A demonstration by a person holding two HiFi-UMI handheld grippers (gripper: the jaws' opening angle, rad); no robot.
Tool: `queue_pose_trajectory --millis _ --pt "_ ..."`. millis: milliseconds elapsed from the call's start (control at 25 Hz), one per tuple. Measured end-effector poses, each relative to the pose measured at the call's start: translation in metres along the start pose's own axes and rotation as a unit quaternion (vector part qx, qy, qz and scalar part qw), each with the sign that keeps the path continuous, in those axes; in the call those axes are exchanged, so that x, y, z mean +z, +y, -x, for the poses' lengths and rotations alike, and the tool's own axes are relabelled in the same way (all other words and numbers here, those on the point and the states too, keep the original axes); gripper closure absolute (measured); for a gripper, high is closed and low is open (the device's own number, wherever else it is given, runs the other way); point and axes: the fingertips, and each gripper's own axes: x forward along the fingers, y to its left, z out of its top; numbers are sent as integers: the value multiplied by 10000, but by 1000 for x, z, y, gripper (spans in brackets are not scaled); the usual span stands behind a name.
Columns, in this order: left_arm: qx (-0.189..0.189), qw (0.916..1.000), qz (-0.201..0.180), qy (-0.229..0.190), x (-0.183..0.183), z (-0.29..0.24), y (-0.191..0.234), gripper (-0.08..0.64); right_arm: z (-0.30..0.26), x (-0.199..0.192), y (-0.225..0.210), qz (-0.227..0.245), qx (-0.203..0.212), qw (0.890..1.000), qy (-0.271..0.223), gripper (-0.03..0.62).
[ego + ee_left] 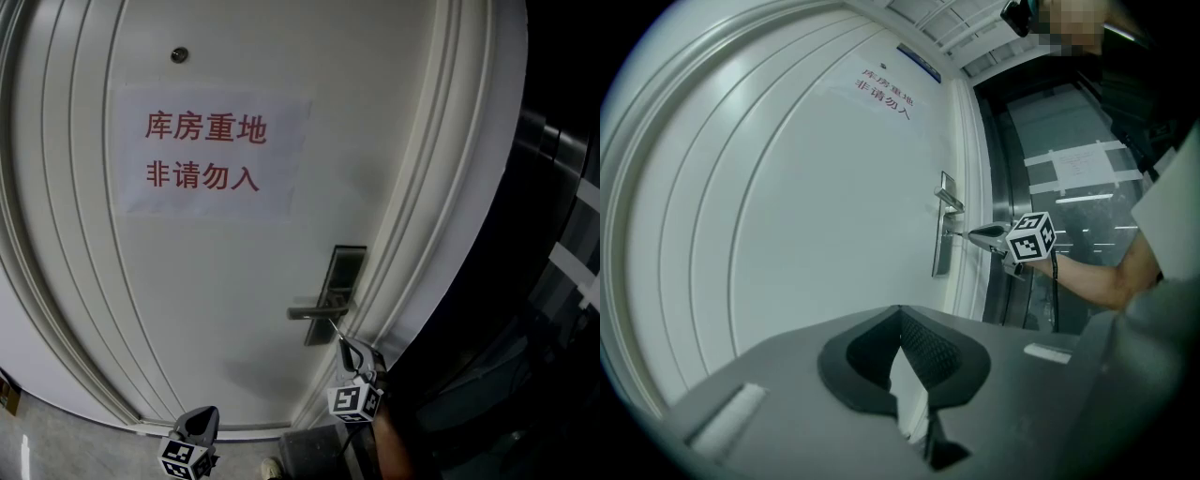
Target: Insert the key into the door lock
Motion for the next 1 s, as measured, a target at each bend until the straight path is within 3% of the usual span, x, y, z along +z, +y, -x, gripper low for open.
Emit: queue_pose_trajectory --millis 1000 --pt "30 9999 101 -40 -4 3 6 557 -8 2 1 820 -40 9961 312 581"
